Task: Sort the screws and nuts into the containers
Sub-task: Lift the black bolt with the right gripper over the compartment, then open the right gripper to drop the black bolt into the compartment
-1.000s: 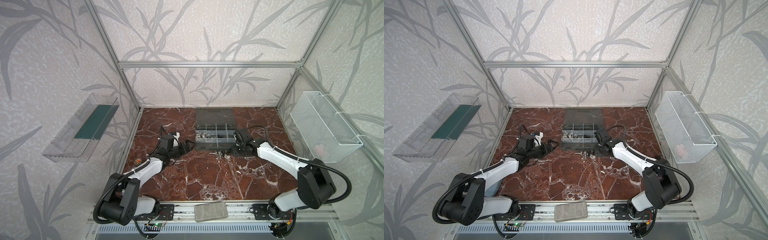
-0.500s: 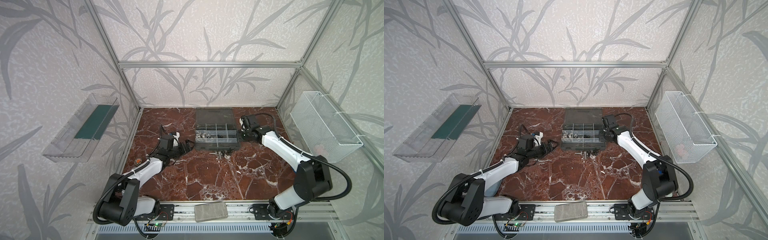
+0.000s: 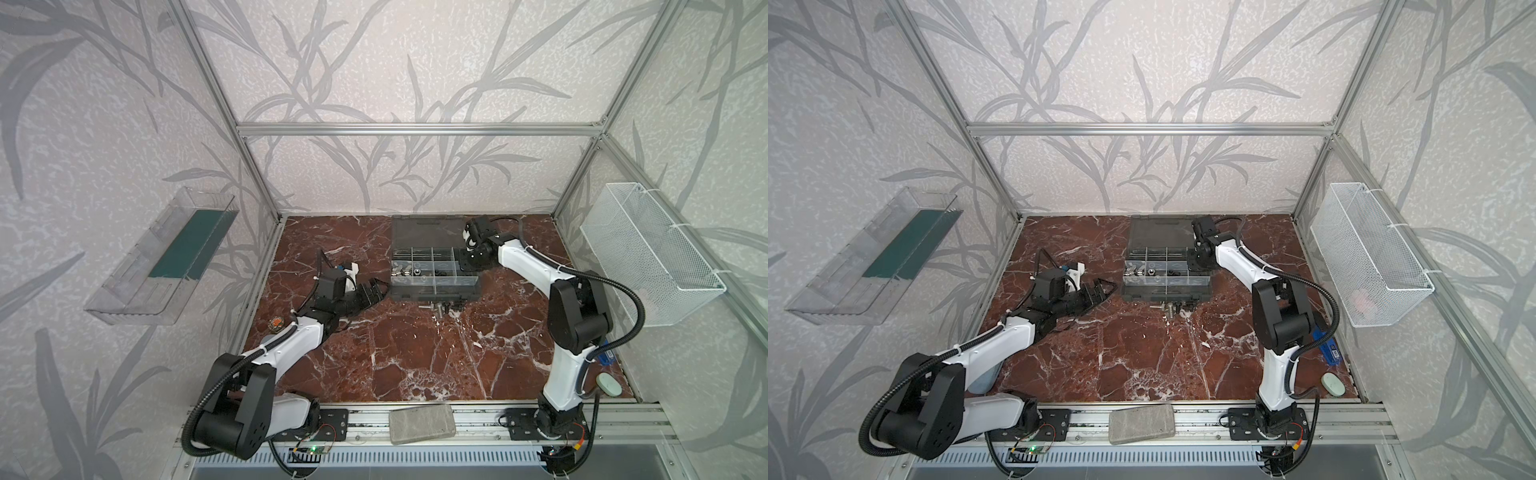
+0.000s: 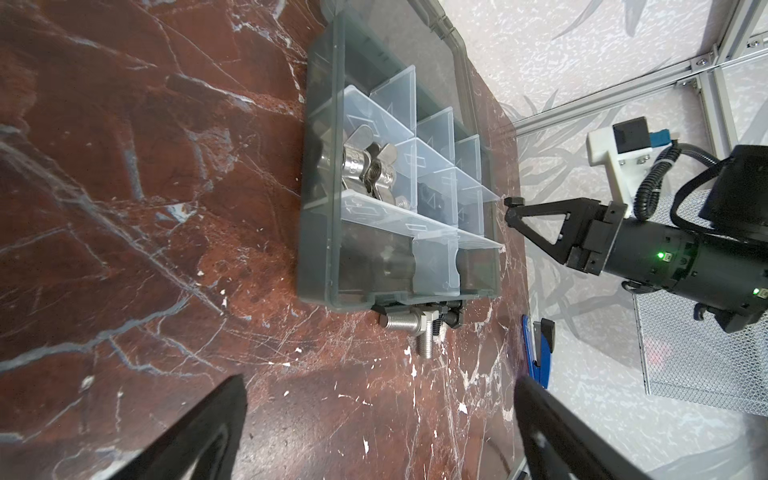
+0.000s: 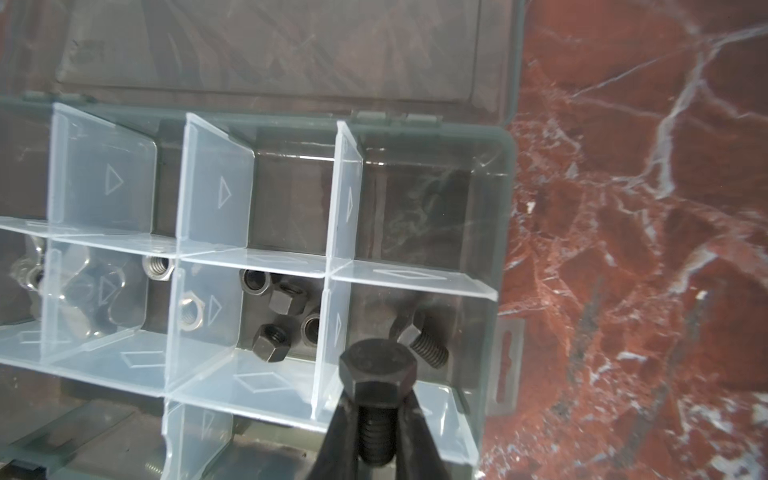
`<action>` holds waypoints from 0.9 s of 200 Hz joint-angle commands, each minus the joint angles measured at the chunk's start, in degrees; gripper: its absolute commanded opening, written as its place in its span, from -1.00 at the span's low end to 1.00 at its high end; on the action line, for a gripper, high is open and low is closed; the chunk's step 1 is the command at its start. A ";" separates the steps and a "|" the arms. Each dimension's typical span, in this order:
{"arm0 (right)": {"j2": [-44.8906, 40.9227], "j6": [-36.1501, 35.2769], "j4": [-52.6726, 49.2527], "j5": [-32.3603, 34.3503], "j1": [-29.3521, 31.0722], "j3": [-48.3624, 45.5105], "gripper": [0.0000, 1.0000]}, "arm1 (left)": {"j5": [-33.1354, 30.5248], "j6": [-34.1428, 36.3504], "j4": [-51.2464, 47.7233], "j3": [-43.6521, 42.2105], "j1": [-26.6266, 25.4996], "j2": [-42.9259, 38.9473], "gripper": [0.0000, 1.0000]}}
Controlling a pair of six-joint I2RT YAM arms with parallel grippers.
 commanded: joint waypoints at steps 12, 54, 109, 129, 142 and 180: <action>0.97 -0.40 -1.64 -0.47 -0.32 1.32 -1.00 | -0.90 0.78 -1.17 -0.94 0.27 -1.91 0.96; 1.54 -0.61 -1.65 -0.46 -0.36 1.59 -1.00 | -1.17 0.86 -0.97 -1.31 0.33 -2.28 0.96; 2.79 -0.80 -1.92 -0.29 -0.35 2.35 -0.95 | -1.17 1.00 -0.57 -1.62 0.33 -2.23 0.96; 3.44 -1.21 -2.34 -0.11 -0.37 3.10 -0.90 | -1.02 0.78 -0.10 -1.75 0.33 -1.91 0.96; 3.71 -1.35 -2.81 -0.13 -0.35 3.63 -0.84 | -0.74 0.63 0.17 -1.75 0.33 -1.63 0.96; 3.89 -1.58 -3.01 0.33 -0.36 4.06 -0.58 | -0.73 0.51 0.34 -1.84 0.33 -1.62 0.96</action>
